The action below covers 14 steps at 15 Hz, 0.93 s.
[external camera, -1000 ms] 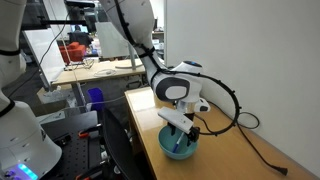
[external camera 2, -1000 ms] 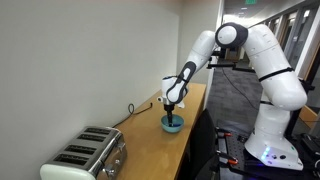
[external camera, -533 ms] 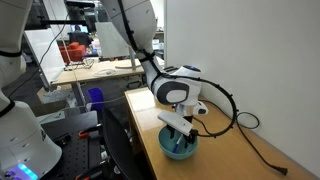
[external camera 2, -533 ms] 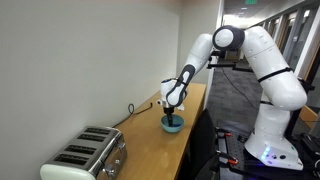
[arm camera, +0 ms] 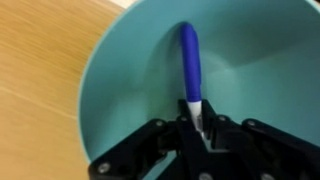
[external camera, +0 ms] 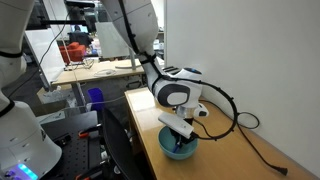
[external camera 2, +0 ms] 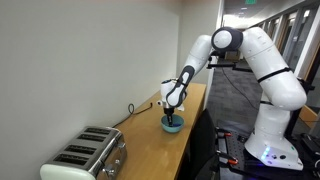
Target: Pick up the pen from the light blue bowl and put it on the table.
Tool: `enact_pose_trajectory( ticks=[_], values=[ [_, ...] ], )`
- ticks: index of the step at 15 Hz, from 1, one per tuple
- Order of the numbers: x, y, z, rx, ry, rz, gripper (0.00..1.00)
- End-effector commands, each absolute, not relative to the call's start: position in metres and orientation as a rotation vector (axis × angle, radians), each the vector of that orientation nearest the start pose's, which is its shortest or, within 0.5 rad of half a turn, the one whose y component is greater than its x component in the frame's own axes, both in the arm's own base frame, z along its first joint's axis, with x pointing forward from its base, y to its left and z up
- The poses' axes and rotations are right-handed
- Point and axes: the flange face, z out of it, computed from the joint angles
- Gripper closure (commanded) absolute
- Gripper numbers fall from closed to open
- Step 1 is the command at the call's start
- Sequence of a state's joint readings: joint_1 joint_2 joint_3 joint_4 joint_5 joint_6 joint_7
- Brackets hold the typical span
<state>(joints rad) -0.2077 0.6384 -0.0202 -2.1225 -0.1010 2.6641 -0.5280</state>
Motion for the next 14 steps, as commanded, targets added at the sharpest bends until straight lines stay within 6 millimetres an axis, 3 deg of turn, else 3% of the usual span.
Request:
enact_pose_trajectory(
  ticks=[1, 8, 14],
  values=[
    [0.539, -0.125, 0.103, -3.098, -0.63, 0.156, 1.0],
    [0.531, -0.135, 0.128, -3.097, -0.581, 0.142, 0.97],
    [0.509, -0.172, 0.182, -3.075, -0.493, 0.118, 0.97]
  ],
)
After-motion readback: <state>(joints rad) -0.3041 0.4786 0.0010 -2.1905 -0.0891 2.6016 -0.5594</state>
